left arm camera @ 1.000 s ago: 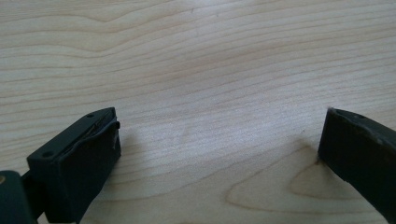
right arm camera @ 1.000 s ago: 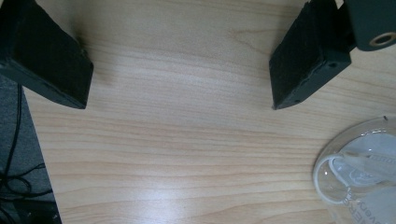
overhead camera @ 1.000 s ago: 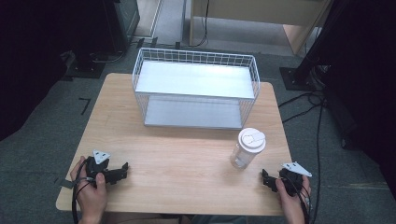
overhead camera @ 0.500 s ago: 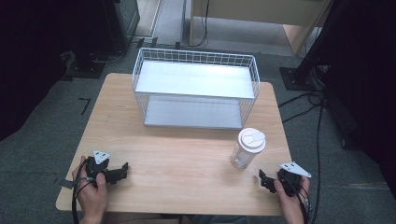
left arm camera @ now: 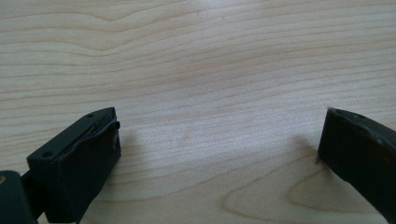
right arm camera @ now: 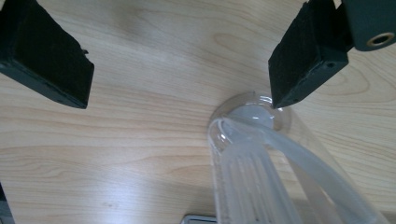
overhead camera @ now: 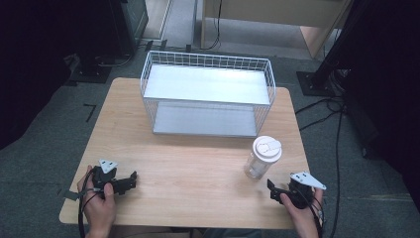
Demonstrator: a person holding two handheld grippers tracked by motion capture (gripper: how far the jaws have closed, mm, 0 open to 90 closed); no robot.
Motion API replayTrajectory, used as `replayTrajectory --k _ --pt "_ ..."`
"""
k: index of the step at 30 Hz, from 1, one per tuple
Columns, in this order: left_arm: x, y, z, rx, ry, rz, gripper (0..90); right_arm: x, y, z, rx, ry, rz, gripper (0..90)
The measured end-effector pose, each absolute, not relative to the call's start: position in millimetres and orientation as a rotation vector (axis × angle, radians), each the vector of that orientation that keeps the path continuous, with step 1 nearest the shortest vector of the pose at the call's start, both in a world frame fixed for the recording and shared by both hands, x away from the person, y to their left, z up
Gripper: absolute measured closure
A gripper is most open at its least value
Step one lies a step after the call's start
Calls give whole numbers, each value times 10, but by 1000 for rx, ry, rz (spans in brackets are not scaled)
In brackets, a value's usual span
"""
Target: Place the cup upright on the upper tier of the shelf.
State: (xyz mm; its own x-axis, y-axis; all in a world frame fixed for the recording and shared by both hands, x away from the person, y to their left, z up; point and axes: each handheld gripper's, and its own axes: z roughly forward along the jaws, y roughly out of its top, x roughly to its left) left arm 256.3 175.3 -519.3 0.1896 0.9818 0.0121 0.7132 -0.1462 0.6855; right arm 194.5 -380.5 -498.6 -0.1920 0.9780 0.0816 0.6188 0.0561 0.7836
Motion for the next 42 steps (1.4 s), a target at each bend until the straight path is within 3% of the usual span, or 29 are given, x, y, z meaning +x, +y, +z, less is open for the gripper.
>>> replayTrajectory --k 33,42 --pt "2562 1751 -5191 1932 1574 635 0 1984 -3512 -4772 1508 1815 1145 68" --pt "2561 1750 -5191 1931 1575 634 0 2015 -3433 -4625 1488 1764 1193 138"
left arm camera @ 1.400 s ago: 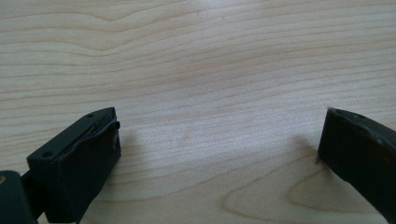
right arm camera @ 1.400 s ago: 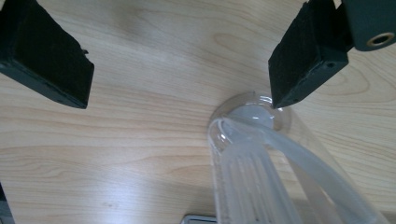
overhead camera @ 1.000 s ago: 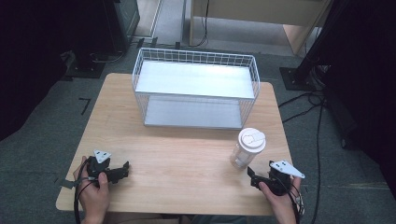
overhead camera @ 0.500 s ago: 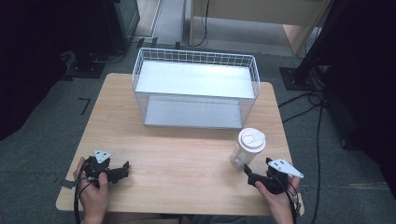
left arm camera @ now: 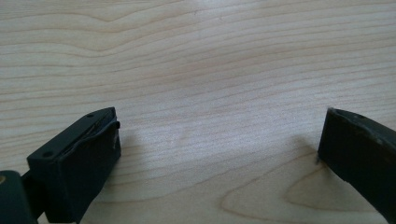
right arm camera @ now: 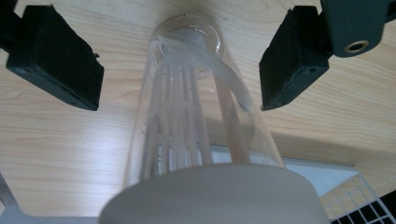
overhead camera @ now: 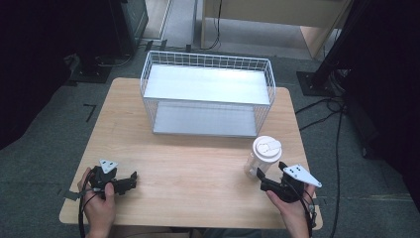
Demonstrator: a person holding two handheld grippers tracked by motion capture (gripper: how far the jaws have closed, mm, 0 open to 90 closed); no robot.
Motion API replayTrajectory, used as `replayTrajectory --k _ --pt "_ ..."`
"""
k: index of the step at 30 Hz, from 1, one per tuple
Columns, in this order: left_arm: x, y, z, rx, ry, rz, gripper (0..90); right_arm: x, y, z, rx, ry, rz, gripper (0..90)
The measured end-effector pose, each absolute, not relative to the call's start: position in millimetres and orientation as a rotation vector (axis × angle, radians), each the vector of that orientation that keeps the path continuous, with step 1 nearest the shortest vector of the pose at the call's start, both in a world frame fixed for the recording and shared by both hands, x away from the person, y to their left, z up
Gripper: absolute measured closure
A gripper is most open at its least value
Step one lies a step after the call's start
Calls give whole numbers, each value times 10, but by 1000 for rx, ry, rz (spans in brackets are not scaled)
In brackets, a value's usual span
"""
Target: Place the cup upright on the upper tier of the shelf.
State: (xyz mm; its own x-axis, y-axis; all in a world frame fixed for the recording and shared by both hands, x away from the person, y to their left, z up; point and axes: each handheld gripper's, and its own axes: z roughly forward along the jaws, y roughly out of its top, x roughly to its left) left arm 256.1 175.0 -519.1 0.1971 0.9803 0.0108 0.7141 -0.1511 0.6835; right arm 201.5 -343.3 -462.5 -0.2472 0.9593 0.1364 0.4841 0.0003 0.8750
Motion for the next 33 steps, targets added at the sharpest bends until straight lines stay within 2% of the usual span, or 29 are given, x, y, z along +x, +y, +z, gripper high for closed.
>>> replayTrajectory --k 20,33 --pt "2561 1751 -5191 1934 1574 635 0 2185 -3264 -4509 1478 1727 1193 159" --pt "2561 1749 -5191 1932 1576 633 0 2305 -3238 -4487 1488 1697 1234 128"
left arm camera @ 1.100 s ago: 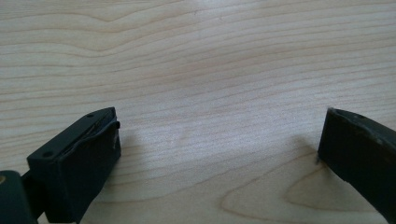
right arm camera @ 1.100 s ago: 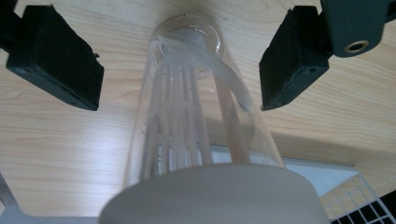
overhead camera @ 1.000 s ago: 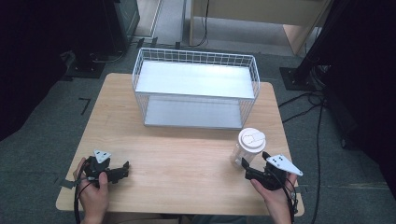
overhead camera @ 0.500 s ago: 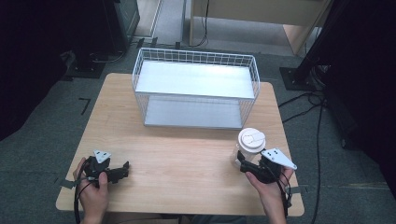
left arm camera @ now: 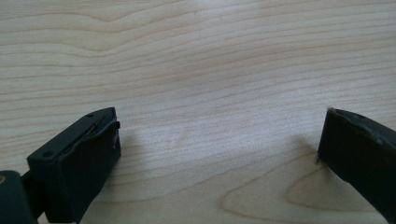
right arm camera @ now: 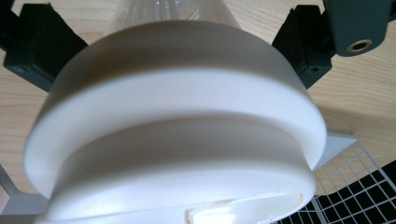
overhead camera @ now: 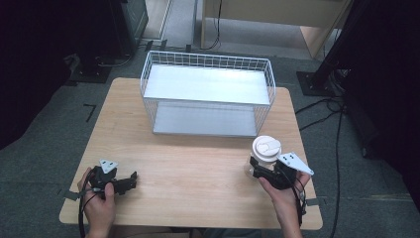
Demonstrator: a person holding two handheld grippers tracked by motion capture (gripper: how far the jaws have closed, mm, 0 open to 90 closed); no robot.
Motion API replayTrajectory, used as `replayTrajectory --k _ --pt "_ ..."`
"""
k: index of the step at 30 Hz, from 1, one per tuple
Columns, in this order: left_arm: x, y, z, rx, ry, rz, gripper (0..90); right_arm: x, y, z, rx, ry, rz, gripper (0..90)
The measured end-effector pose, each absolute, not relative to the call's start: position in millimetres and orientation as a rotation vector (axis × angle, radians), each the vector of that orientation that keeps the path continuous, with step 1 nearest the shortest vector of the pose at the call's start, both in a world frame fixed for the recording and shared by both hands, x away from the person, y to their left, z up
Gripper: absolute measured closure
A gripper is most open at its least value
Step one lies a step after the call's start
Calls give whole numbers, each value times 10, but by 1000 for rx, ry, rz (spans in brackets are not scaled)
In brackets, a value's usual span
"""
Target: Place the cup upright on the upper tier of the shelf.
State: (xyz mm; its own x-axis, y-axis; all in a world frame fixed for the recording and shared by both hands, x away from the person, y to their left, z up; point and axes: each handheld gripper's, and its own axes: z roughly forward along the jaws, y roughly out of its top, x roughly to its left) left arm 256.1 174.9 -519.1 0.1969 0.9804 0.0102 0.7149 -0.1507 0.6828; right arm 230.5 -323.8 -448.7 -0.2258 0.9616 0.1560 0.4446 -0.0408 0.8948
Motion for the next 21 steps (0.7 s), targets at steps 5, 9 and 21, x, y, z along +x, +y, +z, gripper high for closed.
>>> replayTrajectory --k 5,9,21 --pt "2561 1749 -5191 1932 1576 633 0 2350 -3205 -4507 1479 1675 1244 127" --pt "2561 1749 -5191 1932 1576 633 0 2370 -3184 -4521 1472 1668 1251 127" --pt "2561 1749 -5191 1932 1576 633 0 2468 -3118 -4583 1498 1638 1249 104"
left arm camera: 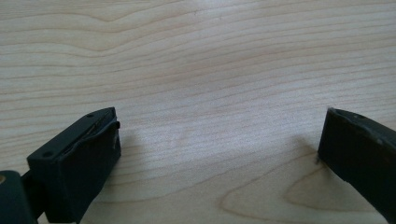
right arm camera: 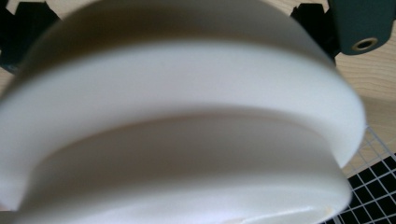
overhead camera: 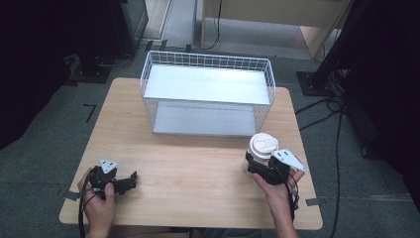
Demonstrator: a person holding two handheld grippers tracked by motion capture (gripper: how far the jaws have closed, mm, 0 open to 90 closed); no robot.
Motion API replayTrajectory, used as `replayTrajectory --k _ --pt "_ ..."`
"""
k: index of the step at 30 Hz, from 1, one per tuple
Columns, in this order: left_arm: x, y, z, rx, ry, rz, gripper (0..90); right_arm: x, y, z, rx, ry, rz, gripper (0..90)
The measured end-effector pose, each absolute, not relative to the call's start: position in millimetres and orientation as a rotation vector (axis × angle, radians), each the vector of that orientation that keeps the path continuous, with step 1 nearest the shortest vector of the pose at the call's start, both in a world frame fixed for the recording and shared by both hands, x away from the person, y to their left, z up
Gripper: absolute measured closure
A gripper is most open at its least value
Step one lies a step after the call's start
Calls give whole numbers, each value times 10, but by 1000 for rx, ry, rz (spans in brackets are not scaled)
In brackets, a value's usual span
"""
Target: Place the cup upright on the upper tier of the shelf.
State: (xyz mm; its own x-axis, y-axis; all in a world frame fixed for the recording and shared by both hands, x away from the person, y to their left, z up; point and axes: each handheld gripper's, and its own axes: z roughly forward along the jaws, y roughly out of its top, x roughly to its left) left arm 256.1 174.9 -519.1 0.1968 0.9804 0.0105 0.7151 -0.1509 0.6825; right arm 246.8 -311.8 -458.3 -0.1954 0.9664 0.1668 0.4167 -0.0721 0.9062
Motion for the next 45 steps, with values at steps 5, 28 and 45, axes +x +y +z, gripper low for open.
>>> replayTrajectory --k 5,28,45 --pt "2561 1749 -5191 1932 1576 633 0 2492 -3111 -4592 1497 1643 1262 65" --pt "2561 1750 -5190 1933 1575 634 0 2405 -3132 -4439 1452 1573 1284 154" --pt "2561 1751 -5190 1935 1574 634 0 2402 -2896 -4042 1347 1579 1334 154"
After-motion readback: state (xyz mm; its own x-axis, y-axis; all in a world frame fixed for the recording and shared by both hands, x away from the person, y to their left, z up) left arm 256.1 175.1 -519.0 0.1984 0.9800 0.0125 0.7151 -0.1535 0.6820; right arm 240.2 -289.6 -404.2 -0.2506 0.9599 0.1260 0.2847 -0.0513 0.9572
